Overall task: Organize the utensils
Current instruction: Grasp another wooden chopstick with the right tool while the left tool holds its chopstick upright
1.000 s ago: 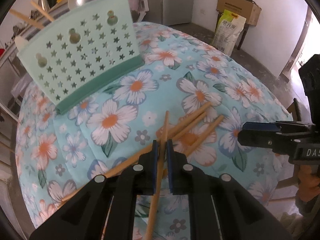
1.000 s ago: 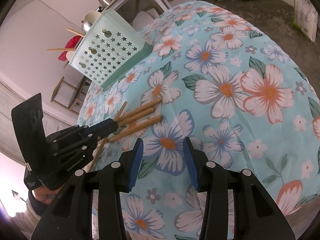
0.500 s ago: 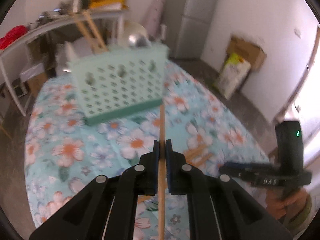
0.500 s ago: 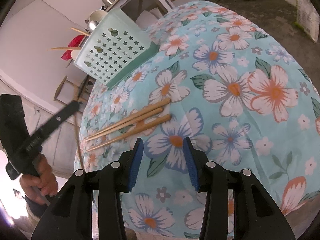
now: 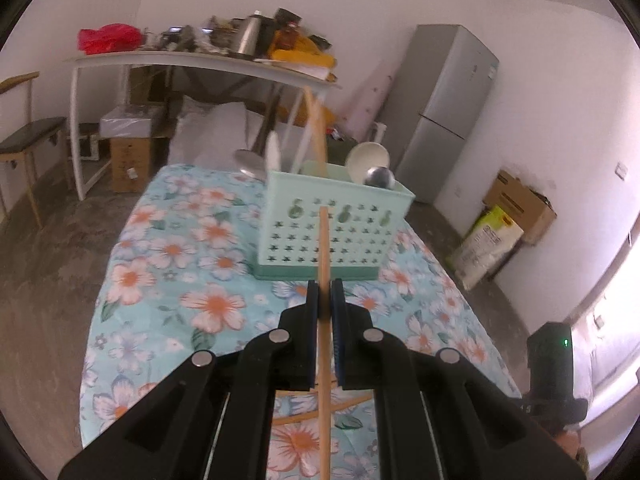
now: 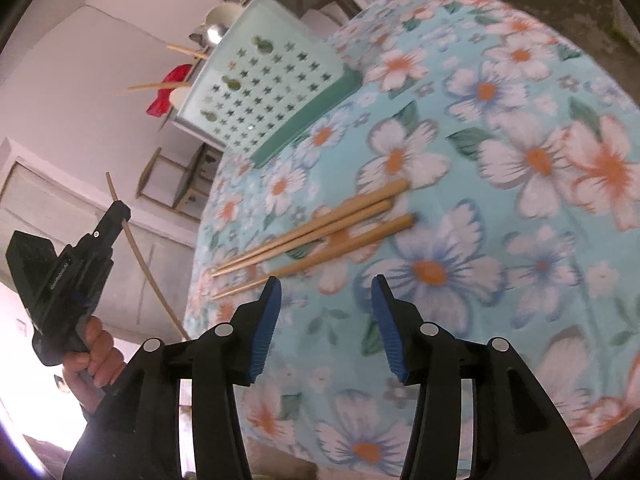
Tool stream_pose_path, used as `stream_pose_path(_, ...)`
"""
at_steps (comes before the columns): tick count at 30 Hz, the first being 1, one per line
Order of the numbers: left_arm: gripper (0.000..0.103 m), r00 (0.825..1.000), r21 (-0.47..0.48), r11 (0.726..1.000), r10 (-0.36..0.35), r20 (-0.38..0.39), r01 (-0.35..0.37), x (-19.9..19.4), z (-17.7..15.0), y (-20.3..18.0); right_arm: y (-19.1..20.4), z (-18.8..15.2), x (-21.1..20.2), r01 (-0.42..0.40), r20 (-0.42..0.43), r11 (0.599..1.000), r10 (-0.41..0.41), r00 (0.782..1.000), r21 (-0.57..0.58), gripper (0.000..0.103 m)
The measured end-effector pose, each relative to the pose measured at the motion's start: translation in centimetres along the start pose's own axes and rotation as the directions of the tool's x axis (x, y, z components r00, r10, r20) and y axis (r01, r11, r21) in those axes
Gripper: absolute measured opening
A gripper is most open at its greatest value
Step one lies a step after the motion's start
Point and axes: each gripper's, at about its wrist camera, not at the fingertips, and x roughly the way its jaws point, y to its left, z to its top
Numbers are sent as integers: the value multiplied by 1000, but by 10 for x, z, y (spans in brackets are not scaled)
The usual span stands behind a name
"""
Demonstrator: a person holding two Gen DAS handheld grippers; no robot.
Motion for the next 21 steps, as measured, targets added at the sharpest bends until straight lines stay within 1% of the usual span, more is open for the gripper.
stream_pose_path(4,6,1000,-14,999,30,10,-30,-1,-5,5,-2,-1,9,12,-11,1000,-12,1000,21,47)
stream_pose_path(5,6,999,-16,999,37,12,-36,-2,-7,6,-5,1,11,10,-9,999,-10,1000,35,45)
stream_pose_path(7,6,998,-12,998,61,16,-61,-2,-8,6,-9,4,11,15,0,999,-15,1000,52,44)
stream_pose_path(13,6,992,18,992,121,36,-122,-6,-12,-1,-23,17,13,-17,39,990,12,999,139,43)
stream_pose_path(16,6,987,53,987,150,50,-153,-8,-12,-8,-32,21,13,-46,62,977,34,998,207,39)
stream_pose_path(19,6,983,92,979,175,57,-180,-6,-12,-16,-40,22,13,-58,81,964,38,996,259,30)
stream_pose_path(21,6,982,115,976,182,55,-187,-4,-12,-21,-45,21,13,-55,88,958,31,996,280,21)
